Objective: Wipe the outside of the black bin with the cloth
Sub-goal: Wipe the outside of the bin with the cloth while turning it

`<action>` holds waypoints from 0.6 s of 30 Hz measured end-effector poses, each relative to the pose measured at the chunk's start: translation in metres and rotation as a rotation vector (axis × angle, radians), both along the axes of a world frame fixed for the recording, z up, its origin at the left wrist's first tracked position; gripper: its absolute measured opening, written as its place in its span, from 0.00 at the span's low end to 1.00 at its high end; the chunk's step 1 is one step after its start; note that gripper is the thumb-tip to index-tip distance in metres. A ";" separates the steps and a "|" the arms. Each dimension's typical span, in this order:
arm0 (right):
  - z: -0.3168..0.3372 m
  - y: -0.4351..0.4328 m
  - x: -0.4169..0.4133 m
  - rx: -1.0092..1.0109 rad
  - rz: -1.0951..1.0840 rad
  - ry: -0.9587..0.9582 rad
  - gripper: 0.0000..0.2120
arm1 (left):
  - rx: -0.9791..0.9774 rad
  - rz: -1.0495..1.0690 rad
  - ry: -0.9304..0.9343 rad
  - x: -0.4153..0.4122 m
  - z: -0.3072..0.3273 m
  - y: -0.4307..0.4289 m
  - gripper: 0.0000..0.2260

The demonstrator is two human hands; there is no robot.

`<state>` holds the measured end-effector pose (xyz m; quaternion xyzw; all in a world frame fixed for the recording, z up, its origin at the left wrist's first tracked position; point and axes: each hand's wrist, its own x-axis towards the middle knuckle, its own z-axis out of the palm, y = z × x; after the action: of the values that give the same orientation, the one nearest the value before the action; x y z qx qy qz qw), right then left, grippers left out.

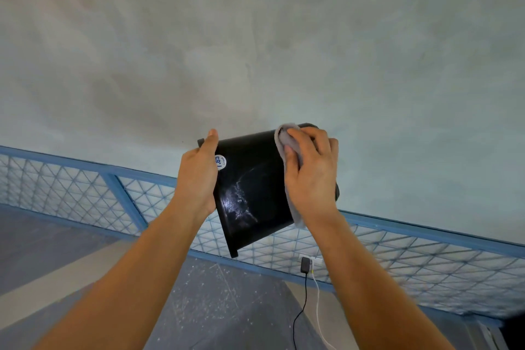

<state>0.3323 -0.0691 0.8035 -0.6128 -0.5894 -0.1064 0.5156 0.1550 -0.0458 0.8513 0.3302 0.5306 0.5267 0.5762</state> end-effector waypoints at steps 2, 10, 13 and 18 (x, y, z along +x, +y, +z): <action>0.004 0.000 -0.027 0.001 -0.009 -0.009 0.16 | -0.003 0.021 -0.026 0.004 -0.002 -0.002 0.17; -0.017 0.009 -0.059 0.076 0.073 -0.234 0.15 | -0.013 0.079 -0.063 -0.017 0.000 0.010 0.17; -0.010 0.031 -0.024 0.100 0.002 -0.022 0.13 | -0.035 0.103 -0.064 -0.035 0.006 0.018 0.16; -0.006 0.039 -0.090 0.130 0.166 -0.131 0.19 | 0.012 0.088 -0.084 -0.040 0.006 0.038 0.16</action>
<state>0.2418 -0.0303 0.7976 -0.5186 -0.6625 -0.1413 0.5217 0.1149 -0.0079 0.8569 0.2877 0.5168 0.5681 0.5722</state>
